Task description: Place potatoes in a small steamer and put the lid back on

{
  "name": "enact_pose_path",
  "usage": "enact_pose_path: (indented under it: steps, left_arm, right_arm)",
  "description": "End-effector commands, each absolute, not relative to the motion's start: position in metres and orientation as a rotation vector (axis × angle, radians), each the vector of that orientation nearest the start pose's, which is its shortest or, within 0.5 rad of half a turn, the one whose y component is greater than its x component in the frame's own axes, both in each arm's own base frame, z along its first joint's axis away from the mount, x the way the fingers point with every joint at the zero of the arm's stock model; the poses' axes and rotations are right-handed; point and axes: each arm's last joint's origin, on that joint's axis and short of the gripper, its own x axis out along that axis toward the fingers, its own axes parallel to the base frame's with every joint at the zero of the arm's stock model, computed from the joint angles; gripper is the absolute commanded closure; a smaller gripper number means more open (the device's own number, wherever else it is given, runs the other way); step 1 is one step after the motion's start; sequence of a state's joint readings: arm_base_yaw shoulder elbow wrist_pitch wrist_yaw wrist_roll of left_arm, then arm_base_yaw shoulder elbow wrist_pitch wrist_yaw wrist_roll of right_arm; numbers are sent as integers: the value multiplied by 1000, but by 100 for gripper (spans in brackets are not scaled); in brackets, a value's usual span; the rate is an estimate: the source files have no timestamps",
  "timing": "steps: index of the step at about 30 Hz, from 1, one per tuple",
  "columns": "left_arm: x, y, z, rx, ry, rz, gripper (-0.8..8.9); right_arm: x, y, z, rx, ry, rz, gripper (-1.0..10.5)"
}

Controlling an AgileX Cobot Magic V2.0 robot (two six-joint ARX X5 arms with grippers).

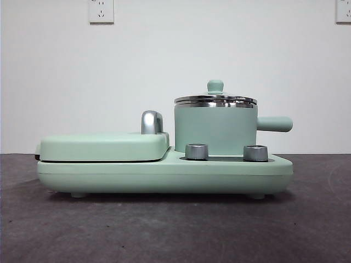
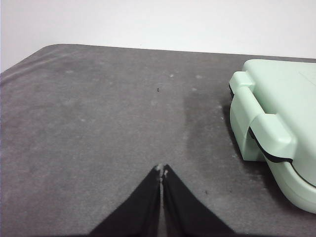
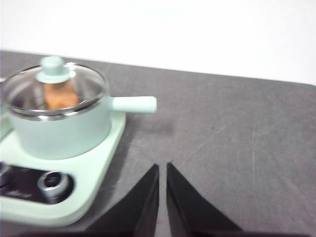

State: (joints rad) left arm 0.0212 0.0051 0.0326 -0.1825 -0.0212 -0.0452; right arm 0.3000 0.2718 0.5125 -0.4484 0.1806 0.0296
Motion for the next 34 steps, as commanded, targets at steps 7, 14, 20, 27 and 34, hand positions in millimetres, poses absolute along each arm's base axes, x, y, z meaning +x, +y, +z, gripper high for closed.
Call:
enact_pose_path:
  steps: [7, 14, 20, 27, 34]
  left_arm:
    - [96, 3, 150, -49, 176, 45, 807]
    - [96, 3, 150, -49, 177, 45, 807]
    - [96, 3, 150, -50, 176, 45, 807]
    - [96, 3, 150, -49, 176, 45, 807]
    - [96, 3, 150, -49, 176, 45, 807]
  right_arm:
    - [97, 5, 168, -33, 193, -22, 925]
    - [96, 2, 152, -62, 149, -66, 925]
    - [96, 1, 152, -67, 149, -77, 925]
    - [96, 1, 152, -67, 150, -78, 925]
    - [96, 1, 152, -67, 150, -77, 925]
